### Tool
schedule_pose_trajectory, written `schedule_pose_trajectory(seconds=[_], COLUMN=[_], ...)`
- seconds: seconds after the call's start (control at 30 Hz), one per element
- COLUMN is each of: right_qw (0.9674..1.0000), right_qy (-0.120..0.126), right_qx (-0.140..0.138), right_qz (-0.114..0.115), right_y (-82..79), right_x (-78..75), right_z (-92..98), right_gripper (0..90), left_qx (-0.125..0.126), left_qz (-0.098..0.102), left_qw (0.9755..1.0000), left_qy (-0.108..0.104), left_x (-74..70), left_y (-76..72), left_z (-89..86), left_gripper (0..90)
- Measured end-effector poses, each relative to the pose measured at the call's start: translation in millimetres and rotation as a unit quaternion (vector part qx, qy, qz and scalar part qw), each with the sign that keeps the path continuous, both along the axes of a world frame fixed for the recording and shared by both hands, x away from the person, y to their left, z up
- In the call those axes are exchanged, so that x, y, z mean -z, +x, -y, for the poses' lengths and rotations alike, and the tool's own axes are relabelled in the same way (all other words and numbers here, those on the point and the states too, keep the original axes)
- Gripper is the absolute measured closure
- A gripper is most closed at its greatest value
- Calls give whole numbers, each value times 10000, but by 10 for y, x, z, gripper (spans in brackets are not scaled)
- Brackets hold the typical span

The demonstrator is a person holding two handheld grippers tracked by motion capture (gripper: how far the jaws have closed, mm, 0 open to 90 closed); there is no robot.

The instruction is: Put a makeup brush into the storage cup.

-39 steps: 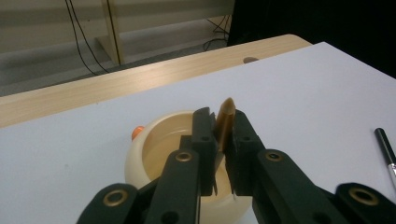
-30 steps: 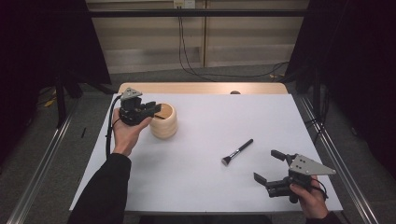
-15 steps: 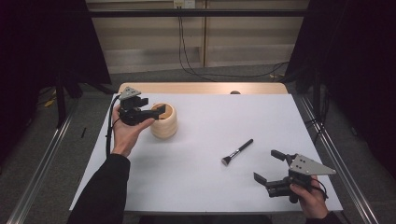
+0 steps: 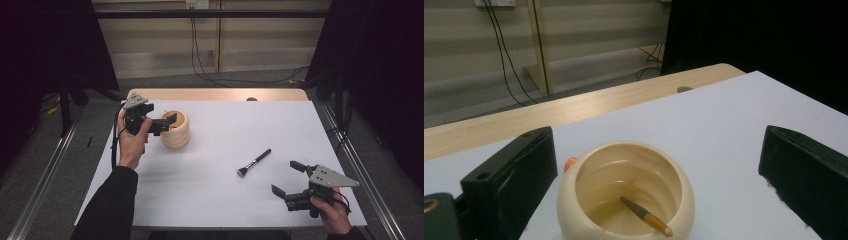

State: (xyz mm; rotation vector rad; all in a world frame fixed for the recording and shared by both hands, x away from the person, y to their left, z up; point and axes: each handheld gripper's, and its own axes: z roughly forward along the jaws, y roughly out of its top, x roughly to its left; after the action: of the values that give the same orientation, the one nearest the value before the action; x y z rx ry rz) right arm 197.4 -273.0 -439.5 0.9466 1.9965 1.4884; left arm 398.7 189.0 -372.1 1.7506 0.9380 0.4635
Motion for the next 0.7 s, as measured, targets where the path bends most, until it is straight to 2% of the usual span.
schedule_pose_trajectory(seconds=[0.03,0.17,0.2,0.3,0.37,0.47,0.53,0.67,0.7], right_qw=[10000,10000,10000,10000,10000,10000,10000,10000,10000], right_qy=[-3,-14,-19,3,-5,9,1,24,22], right_qx=[-3,-21,-30,3,-3,-10,-9,31,23], right_qz=[14,5,-14,-25,-23,-33,-35,-42,-29], right_y=[1,3,1,0,1,2,4,2,5], right_x=[0,1,1,1,1,1,2,0,1], right_z=[1,-2,0,2,6,7,7,11,11], right_gripper=[0,0,0,0,0,0,0,0,0], left_qx=[12,-55,-25,-56,-169,-99,-153,-121,-100], left_qz=[1,112,121,223,289,302,366,445,475], left_qw=[10000,9999,9999,9997,9994,9995,9992,9989,9988], left_qy=[-53,16,-27,29,100,-74,-82,-18,-58], left_x=[0,22,31,40,38,41,40,28,23], left_y=[-14,-87,-103,-171,-228,-295,-344,-431,-457], left_z=[-13,-12,-15,-22,-24,-75,-90,-96,-101], left_gripper=[19,20,20,30,42,38,34,27,26])
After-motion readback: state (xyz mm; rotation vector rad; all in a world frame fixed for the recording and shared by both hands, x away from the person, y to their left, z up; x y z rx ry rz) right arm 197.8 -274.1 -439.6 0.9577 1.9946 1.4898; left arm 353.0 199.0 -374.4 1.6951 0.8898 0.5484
